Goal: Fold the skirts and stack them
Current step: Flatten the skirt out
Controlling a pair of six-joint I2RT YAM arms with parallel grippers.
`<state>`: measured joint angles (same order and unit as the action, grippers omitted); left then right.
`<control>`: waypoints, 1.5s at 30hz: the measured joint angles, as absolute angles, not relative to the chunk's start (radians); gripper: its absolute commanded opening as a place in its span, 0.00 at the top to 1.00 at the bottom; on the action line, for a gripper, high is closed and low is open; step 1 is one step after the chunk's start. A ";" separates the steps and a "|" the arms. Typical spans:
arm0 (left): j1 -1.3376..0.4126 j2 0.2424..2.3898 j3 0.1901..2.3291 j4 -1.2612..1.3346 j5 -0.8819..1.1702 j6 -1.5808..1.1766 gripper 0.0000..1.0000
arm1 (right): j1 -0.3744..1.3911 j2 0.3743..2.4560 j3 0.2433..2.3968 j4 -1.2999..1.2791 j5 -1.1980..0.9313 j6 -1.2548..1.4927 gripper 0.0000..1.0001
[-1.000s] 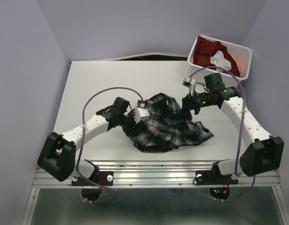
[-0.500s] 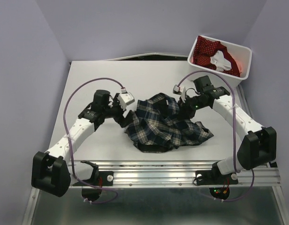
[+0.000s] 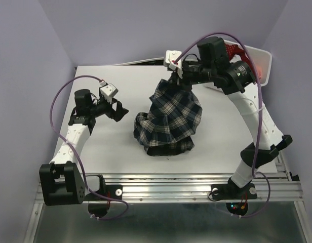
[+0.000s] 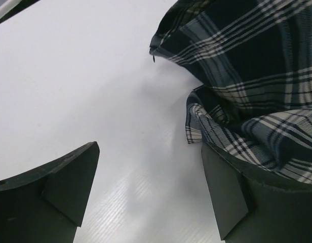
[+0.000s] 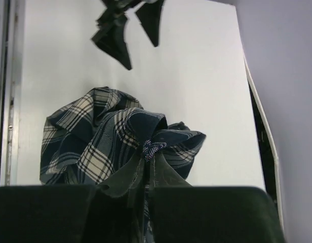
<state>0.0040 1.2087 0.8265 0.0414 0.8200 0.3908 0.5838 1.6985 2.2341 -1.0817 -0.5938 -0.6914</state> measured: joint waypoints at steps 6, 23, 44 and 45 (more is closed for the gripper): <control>0.072 1.210 0.826 0.050 0.879 0.511 0.06 | 0.672 1.509 1.994 -1.209 -0.516 -0.909 0.99; -0.176 1.485 1.052 -0.300 0.865 0.968 0.19 | 0.657 0.933 0.915 -1.143 -0.070 -1.223 0.99; -0.389 2.128 1.721 -0.472 0.933 1.323 0.17 | 0.656 0.870 0.861 -1.129 -0.051 -1.211 0.99; -0.399 2.141 1.734 -0.500 0.927 1.355 0.18 | 0.656 0.870 0.861 -1.130 -0.051 -1.211 0.99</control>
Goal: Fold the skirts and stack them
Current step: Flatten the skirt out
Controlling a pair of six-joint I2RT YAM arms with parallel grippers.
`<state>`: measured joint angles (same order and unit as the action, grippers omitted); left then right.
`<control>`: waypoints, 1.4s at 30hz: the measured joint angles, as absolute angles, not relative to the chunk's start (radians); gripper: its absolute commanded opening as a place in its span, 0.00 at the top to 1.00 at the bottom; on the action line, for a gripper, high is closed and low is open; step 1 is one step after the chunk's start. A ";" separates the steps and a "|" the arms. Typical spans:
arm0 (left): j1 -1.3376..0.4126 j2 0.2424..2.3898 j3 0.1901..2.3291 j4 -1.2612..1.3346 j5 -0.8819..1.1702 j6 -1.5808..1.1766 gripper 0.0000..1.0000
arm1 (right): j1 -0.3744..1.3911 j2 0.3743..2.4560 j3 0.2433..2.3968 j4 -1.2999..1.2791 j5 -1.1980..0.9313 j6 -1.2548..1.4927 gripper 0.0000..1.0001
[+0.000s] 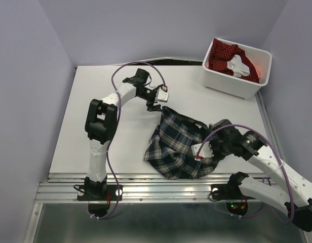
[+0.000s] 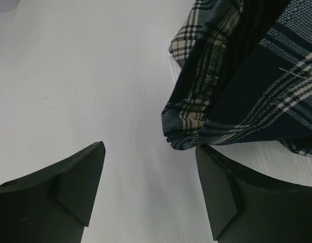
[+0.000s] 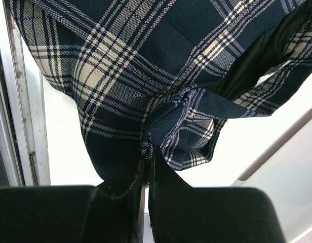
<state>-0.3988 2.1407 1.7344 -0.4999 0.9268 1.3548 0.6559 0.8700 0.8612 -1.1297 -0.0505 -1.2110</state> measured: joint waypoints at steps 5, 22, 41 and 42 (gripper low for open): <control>-0.431 2.189 1.798 -0.630 0.907 1.506 0.22 | 0.656 0.870 0.861 -1.130 -0.044 -1.209 0.99; -0.496 2.209 1.872 -0.822 0.859 1.670 0.77 | 0.656 0.843 0.853 -1.124 -0.021 -1.208 0.99; -0.105 1.761 1.913 -0.505 0.658 0.868 1.00 | 0.350 1.291 1.414 -0.596 -0.154 -0.996 0.99; -0.100 1.732 1.919 -0.463 0.632 0.828 1.00 | 0.317 1.335 1.485 -0.575 -0.199 -0.960 0.99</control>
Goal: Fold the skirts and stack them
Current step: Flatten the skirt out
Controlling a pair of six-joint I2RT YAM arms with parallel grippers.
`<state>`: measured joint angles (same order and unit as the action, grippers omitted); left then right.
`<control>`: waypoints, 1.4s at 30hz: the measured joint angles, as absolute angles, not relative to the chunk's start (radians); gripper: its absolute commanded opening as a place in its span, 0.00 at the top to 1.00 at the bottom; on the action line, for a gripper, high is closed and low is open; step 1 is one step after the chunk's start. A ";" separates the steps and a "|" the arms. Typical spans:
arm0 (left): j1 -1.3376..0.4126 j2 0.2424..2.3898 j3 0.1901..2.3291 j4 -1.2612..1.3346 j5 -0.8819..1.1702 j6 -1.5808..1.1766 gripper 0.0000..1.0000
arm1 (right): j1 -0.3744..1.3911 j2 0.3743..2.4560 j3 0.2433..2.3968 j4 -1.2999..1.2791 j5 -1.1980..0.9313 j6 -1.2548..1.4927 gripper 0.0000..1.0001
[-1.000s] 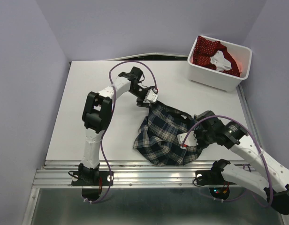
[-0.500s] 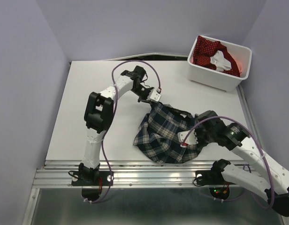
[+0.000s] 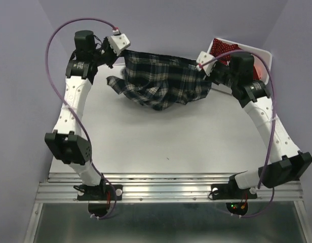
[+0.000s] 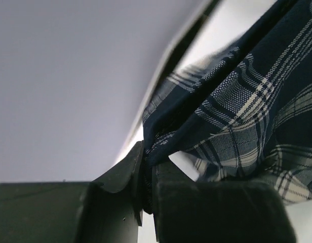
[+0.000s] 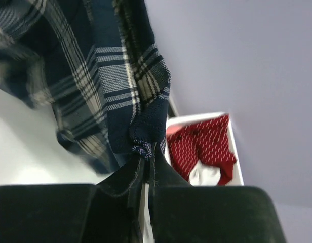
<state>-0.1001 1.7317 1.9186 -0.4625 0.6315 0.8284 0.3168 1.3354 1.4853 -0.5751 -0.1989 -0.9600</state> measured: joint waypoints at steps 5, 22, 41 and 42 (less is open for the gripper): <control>-0.112 1.512 1.784 -0.245 0.514 0.728 1.00 | 0.186 1.512 1.803 -0.524 -0.424 -0.810 0.99; -0.287 1.017 0.828 -0.360 0.482 0.906 1.00 | 0.110 1.177 1.085 -0.792 -0.686 -1.153 0.99; -0.351 1.197 0.864 -0.486 0.535 0.897 0.33 | 0.091 1.320 1.105 -1.004 -0.688 -1.092 0.36; -0.351 1.185 0.864 -0.488 0.537 0.899 0.33 | 0.091 1.295 1.098 -1.009 -0.688 -1.087 0.36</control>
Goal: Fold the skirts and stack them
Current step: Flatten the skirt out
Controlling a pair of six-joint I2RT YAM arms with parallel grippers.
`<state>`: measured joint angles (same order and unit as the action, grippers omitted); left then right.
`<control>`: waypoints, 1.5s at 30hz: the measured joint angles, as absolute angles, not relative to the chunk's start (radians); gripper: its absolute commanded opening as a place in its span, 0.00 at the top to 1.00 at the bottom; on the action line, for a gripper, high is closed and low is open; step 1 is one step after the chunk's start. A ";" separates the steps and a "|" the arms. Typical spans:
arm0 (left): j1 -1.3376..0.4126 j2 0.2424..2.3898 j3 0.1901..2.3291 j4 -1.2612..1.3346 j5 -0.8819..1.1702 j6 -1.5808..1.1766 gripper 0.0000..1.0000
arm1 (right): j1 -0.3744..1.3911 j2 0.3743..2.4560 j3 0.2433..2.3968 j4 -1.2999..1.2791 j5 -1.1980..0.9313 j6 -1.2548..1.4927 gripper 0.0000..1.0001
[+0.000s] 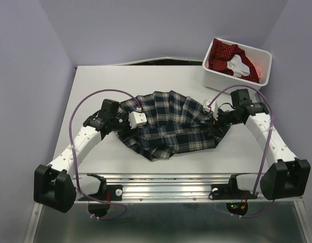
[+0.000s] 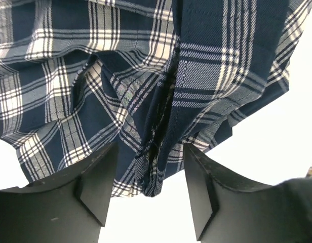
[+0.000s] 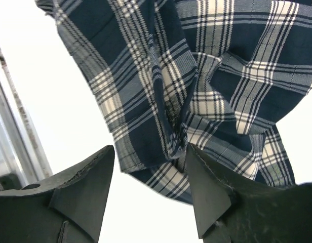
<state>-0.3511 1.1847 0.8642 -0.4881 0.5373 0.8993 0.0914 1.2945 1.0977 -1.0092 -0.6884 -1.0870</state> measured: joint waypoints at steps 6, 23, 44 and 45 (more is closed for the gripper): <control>-0.270 1.180 0.872 -0.508 0.615 0.889 0.30 | 0.090 1.274 1.095 -1.037 -0.684 -1.011 0.19; -0.033 1.411 0.973 -0.747 0.881 1.139 0.07 | 0.084 1.360 1.128 -1.127 -0.714 -0.970 0.00; -0.136 1.478 0.930 -0.577 0.936 1.102 0.43 | -0.056 1.409 1.162 -0.979 -0.624 -0.966 0.00; -0.141 1.478 0.930 -0.577 0.936 1.107 0.48 | -0.059 1.418 1.170 -0.974 -0.624 -0.974 0.00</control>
